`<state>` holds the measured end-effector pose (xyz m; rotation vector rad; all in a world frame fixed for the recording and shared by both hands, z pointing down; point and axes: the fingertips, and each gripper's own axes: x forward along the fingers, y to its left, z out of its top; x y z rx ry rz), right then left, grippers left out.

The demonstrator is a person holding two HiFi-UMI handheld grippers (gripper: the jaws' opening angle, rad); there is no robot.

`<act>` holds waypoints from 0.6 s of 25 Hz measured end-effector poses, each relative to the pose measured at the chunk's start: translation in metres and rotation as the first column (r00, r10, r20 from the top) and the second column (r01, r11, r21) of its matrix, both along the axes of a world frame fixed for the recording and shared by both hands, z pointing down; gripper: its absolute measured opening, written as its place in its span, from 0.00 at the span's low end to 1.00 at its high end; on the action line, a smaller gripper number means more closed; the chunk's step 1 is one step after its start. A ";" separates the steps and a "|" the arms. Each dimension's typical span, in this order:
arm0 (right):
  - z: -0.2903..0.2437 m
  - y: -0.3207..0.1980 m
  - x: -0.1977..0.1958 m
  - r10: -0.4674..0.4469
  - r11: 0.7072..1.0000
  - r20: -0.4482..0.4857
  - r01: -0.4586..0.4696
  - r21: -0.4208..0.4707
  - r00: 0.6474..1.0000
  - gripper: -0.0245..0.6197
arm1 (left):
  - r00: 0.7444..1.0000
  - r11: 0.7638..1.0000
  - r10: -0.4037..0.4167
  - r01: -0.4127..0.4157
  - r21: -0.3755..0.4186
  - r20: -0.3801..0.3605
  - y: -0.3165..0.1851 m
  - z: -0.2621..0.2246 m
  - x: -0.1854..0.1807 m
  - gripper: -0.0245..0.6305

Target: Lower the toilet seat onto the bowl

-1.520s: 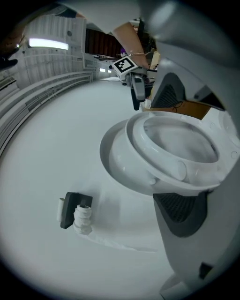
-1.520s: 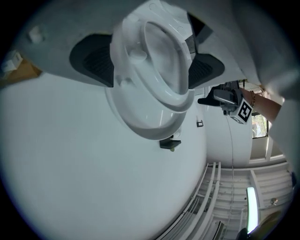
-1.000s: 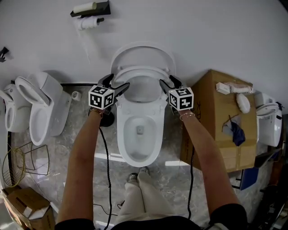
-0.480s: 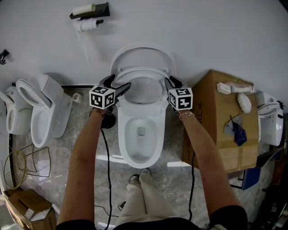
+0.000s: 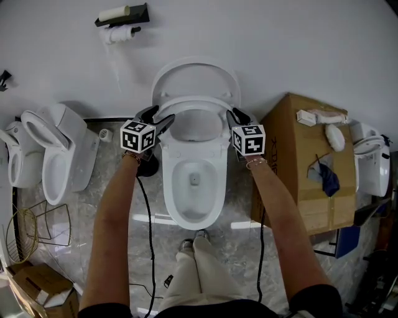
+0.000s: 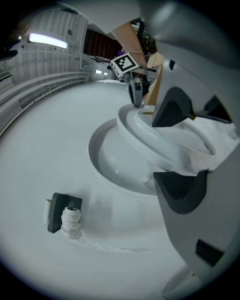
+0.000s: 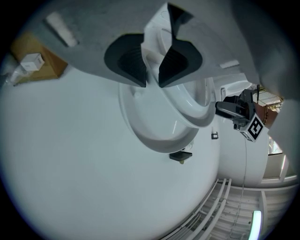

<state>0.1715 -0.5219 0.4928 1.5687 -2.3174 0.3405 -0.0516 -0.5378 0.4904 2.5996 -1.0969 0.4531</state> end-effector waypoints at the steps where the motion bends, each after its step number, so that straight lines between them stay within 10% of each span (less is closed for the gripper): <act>1: 0.000 0.003 0.000 0.005 1.000 0.006 -0.005 0.001 1.000 0.18 | 1.000 1.000 0.000 0.000 -0.001 0.000 0.002 0.000 -0.001 0.49; 15: 0.003 0.061 -0.004 0.026 0.999 0.017 -0.027 0.020 1.000 0.18 | 0.999 0.999 -0.030 0.029 -0.021 -0.038 0.043 0.010 -0.012 0.40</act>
